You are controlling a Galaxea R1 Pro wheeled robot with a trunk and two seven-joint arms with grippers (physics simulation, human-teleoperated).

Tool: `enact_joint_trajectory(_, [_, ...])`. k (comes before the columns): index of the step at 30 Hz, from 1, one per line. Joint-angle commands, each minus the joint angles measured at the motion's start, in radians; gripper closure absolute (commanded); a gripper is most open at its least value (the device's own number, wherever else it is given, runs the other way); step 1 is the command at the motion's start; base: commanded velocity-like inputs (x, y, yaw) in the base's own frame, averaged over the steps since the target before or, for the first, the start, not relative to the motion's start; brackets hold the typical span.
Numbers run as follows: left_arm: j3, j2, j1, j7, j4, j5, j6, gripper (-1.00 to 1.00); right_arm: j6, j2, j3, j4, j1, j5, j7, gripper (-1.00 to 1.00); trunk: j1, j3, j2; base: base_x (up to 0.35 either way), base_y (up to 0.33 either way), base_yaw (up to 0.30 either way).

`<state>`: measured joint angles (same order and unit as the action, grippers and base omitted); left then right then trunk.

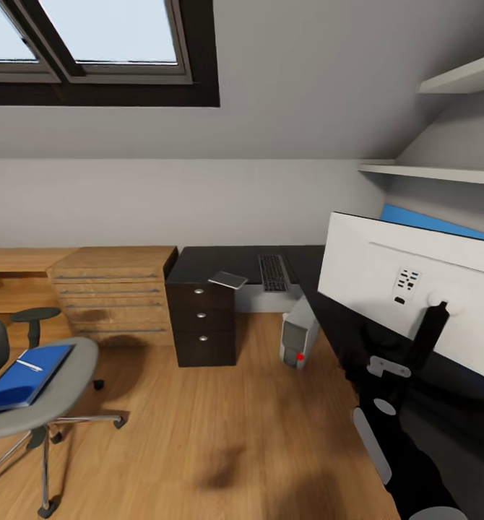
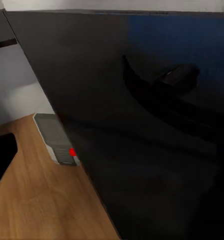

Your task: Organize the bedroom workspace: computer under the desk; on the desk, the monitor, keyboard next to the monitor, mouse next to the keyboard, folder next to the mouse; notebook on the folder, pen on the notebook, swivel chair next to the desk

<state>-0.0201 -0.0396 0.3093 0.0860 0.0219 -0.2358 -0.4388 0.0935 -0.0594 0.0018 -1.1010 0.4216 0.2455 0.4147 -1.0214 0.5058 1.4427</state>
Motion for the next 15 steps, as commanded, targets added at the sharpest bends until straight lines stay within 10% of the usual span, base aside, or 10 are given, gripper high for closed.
enact_joint_trajectory(1, [-0.001,0.0,0.001,0.003,0.0,0.001,-0.003,-1.0,0.004,0.0,0.001,0.0,0.0,0.004,0.005,-1.0,0.0,0.001,0.001,0.0,0.0,-0.248])
enact_joint_trajectory(15, [-0.001,0.0,0.001,0.003,0.0,0.001,-0.003,-1.0,-0.042,0.013,0.004,0.02,-0.001,-0.049,0.072,-1.0,0.0,-0.006,0.001,0.0,0.0,-0.215])
